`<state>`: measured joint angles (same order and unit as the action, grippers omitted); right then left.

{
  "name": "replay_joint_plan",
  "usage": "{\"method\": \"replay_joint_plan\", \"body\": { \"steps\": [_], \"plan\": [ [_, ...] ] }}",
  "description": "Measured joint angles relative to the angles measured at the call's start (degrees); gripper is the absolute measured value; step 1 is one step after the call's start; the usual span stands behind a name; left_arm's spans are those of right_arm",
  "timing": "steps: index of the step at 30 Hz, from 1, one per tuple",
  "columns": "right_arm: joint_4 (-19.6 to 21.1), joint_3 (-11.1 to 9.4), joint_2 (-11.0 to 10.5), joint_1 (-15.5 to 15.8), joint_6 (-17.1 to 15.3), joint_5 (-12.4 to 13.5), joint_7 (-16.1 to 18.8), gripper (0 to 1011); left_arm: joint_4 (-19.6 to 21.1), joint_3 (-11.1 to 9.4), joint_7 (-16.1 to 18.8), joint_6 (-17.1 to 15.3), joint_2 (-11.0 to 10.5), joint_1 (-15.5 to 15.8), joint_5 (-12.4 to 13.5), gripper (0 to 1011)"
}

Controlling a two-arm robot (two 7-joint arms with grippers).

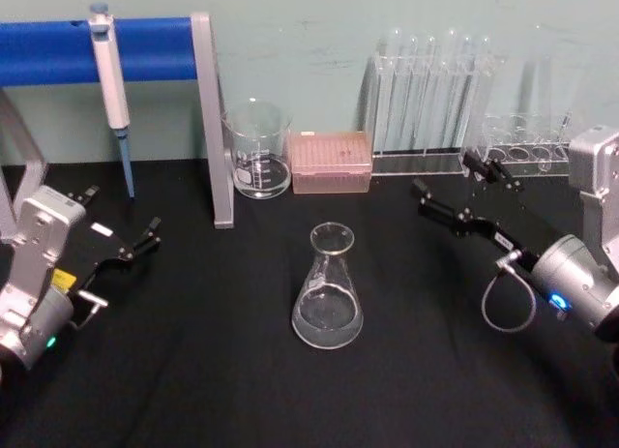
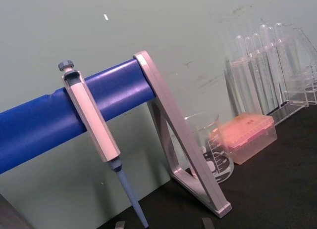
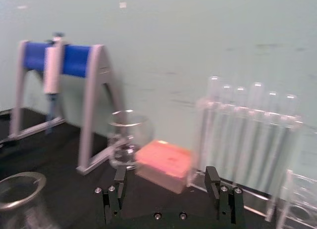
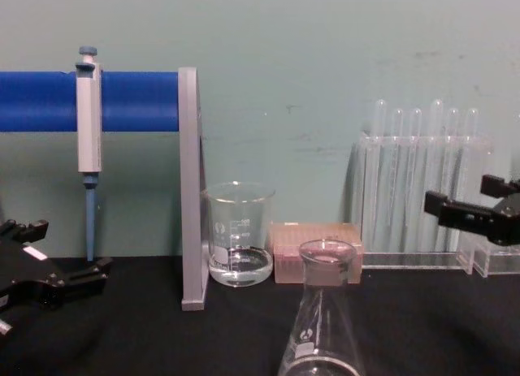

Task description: Grasp the erlenmeyer flask with one hand, shake it three times, then place it back.

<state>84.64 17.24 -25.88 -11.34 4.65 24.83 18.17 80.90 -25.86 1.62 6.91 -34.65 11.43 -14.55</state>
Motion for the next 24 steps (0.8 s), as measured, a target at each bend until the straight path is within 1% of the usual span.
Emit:
{"method": "replay_joint_plan", "body": {
  "steps": [1, 2, 4, 6, 9, 10, 13, 16, 24],
  "plan": [
    [0.0, 0.0, 0.0, 0.0, 0.0, 0.0, 0.0, 1000, 0.0, 0.0, 0.0, 0.0, 0.0, 0.0, 0.0, 1001],
    [-0.55, -0.35, 1.07, -0.16, 0.07, -0.59, -1.48, 1000, 0.0, 0.0, 0.0, 0.0, 0.0, 0.0, 0.0, 1001],
    [-1.06, -0.66, 2.12, -0.33, 0.13, -1.16, -3.0, 1000, 0.0, 0.0, 0.0, 0.0, 0.0, 0.0, 0.0, 1001],
    [-2.28, -1.02, 4.04, -0.58, 0.56, -2.64, -5.82, 1000, 0.0, 0.0, 0.0, 0.0, 0.0, 0.0, 0.0, 1001],
    [-3.75, -1.11, 5.54, -0.76, 0.88, -4.08, -7.78, 1000, 0.0, 0.0, 0.0, 0.0, 0.0, 0.0, 0.0, 1001],
    [-3.75, -1.11, 5.54, -0.76, 0.88, -4.08, -7.78, 1000, 0.0, 0.0, 0.0, 0.0, 0.0, 0.0, 0.0, 1001],
    [-5.71, -1.07, 6.94, -0.91, 1.14, -5.51, -9.02, 1000, 0.0, 0.0, 0.0, 0.0, 0.0, 0.0, 0.0, 1001],
    [-7.0, -1.03, 7.71, -0.94, 1.23, -6.24, -9.37, 1000, 0.0, 0.0, 0.0, 0.0, 0.0, 0.0, 0.0, 1001],
    [-9.41, -1.23, 8.92, -1.08, 1.21, -7.63, -9.33, 1000, 0.0, 0.0, 0.0, 0.0, 0.0, 0.0, 0.0, 1001]
  ]
}}
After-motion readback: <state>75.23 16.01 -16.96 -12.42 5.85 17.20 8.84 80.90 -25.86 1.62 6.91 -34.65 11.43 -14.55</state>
